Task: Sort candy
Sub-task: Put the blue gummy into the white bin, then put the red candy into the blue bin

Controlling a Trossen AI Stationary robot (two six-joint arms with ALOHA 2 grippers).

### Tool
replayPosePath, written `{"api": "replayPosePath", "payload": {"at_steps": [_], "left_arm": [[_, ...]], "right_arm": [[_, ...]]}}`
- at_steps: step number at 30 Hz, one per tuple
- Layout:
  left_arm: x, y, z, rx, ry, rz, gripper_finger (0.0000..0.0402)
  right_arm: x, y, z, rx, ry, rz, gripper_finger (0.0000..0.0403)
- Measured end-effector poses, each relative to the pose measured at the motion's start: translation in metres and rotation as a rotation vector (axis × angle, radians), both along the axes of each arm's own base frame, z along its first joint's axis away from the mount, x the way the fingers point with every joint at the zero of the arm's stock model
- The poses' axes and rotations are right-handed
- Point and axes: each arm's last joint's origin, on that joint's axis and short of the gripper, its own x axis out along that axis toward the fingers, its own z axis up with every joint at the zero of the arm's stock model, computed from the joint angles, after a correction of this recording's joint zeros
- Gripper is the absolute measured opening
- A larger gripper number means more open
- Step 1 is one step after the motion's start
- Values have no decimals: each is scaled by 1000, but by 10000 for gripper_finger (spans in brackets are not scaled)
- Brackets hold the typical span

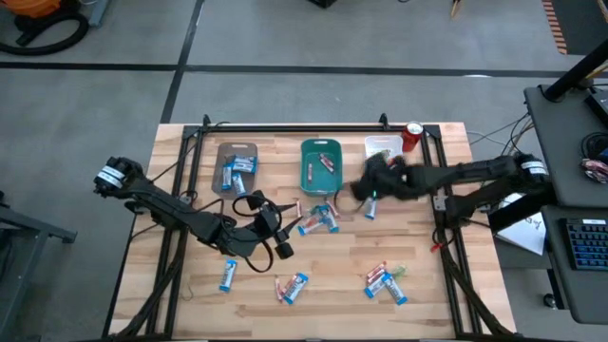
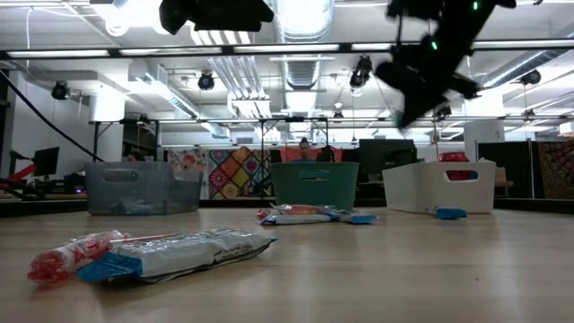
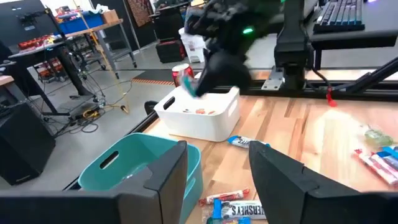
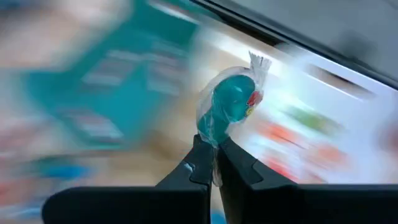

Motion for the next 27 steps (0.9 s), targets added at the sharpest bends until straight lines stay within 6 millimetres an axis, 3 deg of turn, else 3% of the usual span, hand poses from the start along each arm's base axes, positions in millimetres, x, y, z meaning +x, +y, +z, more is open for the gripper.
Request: {"api": "replayPosePath", "payload": {"at_steps": [4,7,12,20,27], "left_arm": [[-1,-2,1,-15,-12,-4,157],[-1,-2,1,-28,-18,-1,157],[-1,-2,0,-33,-19,-1,157],[-1,-4,-1,-69,-2,-79,157],[0,-11,-9,-138,97,-338,157]], "right_arm": [[-28,-36,-7,64,129,-256,9],[-30,-52,-11,113,169,-272,17],[-27,-61,-19,126,213,-273,65],[-25,-59,-14,144,192,-222,140],[-8,-22,18,156,29,5,146]]}}
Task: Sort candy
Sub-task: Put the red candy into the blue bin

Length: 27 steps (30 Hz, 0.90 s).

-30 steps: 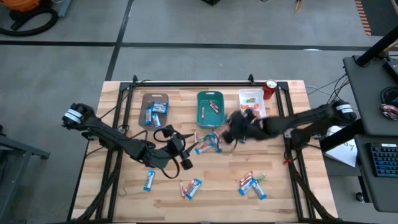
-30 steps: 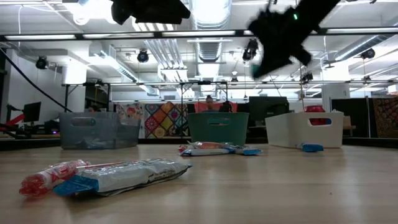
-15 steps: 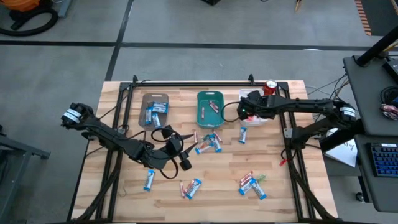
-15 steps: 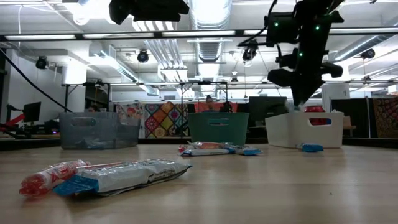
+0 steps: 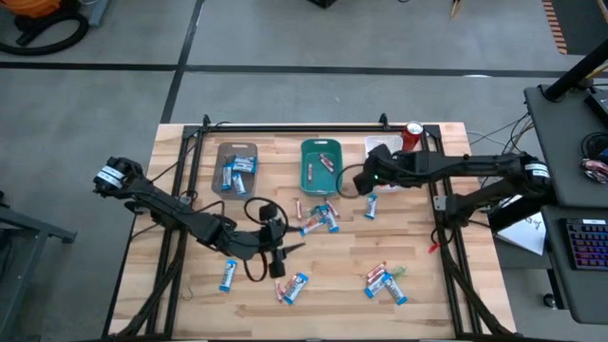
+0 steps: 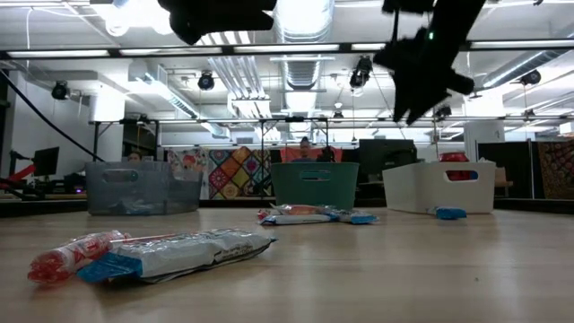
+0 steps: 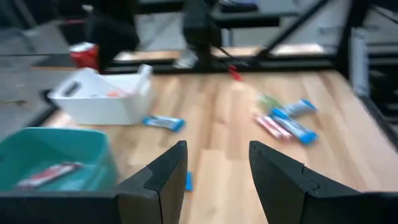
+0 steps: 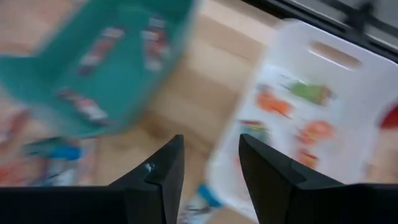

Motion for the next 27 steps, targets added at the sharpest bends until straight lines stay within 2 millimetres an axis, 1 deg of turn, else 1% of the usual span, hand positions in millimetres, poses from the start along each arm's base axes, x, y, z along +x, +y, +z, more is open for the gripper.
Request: {"api": "replayPosePath", "payload": {"at_steps": [4,9,12,15,20,23,27], "left_arm": [[1,-2,-13,10,78,-55,157],[4,-3,-31,19,129,-48,161],[7,-1,-40,31,157,-40,178],[14,2,-49,27,152,-15,202],[29,6,-74,38,167,16,238],[36,9,-87,47,182,31,252],[41,14,-101,59,211,51,258]], "right_arm": [[9,32,11,-9,-73,142,146],[13,67,14,14,-112,252,146],[11,83,13,40,-121,298,146],[8,96,11,64,-125,324,146],[3,110,5,89,-124,342,146],[0,116,1,98,-116,353,146],[-4,124,-5,134,-100,373,146]]}}
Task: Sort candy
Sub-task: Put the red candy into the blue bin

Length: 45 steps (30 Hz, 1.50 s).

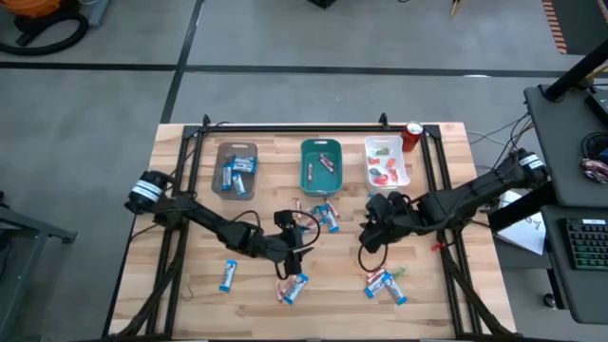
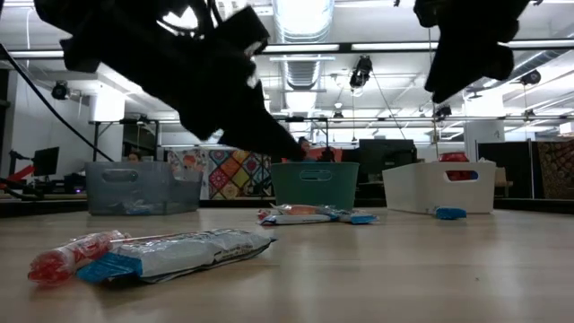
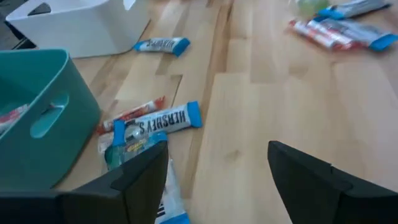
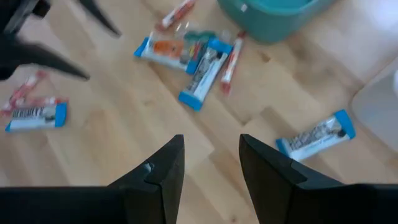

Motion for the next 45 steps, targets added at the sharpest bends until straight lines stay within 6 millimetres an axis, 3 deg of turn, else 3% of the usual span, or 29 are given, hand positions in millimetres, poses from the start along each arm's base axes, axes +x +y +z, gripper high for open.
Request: {"api": "replayPosePath", "payload": {"at_steps": [8,18,39,45], "left_arm": [[-11,13,-8,79,141,134,259],[-15,47,-23,-152,17,573,243],[0,61,-56,-228,-22,625,195],[0,61,-61,-242,-4,626,141]], "right_arm": [[-8,8,-14,49,24,-47,146],[-8,9,-15,32,2,-74,146],[-7,8,-14,10,-21,-73,146],[-7,8,-14,10,-22,-73,146]]}}
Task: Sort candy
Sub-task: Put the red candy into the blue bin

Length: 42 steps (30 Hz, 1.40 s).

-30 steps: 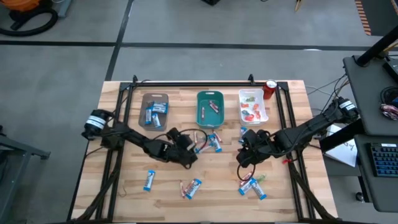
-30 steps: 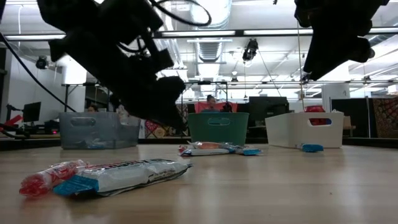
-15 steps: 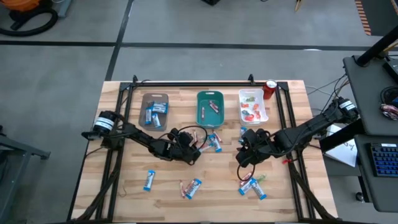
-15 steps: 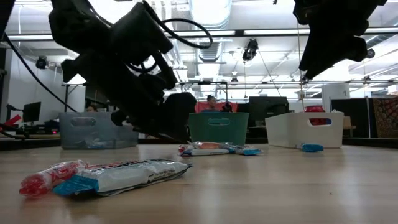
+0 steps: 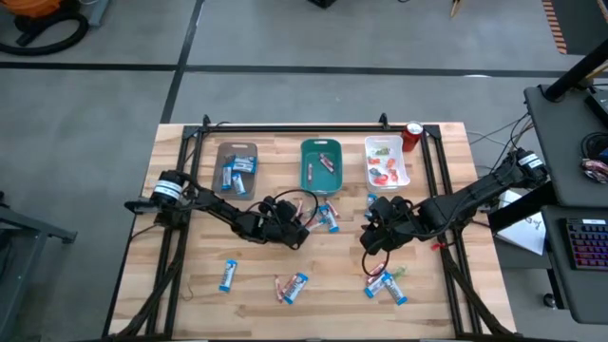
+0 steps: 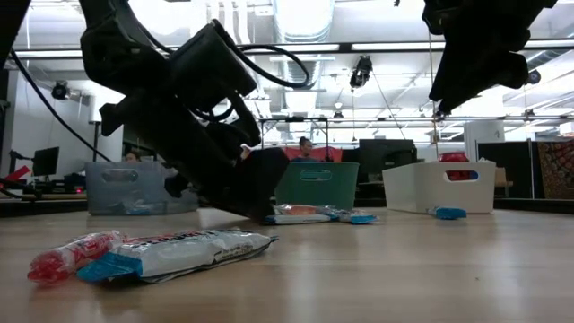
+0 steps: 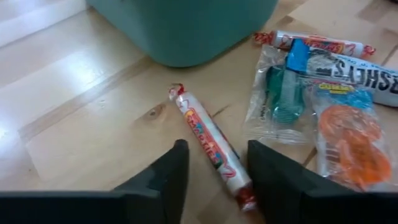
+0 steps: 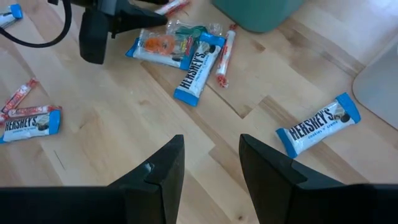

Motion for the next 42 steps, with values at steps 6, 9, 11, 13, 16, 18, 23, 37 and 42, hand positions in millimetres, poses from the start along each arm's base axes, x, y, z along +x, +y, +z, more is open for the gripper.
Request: {"api": "replayPosePath", "payload": {"at_steps": [6,9,11,13,16,18,23,37,42], "left_arm": [[-1,0,-1,-23,6,15,36],[-2,0,2,-37,11,7,15],[-3,0,5,-52,22,-7,22],[-7,0,11,-63,55,-21,24],[-17,-2,22,-71,125,-47,17],[-24,-5,32,-69,156,-65,14],[-37,-10,67,-70,156,-146,13],[-28,32,144,190,-65,-401,12],[-20,72,143,287,-23,-628,17]], "right_arm": [[0,0,0,0,0,0,146],[0,0,0,0,0,0,146],[0,0,0,0,-1,0,146],[0,0,0,2,-3,0,146],[1,1,1,4,-13,4,146],[2,1,1,0,-18,14,146],[2,1,1,-13,-18,17,146],[2,0,1,-41,-20,29,146],[2,0,1,-45,-18,35,146]]}}
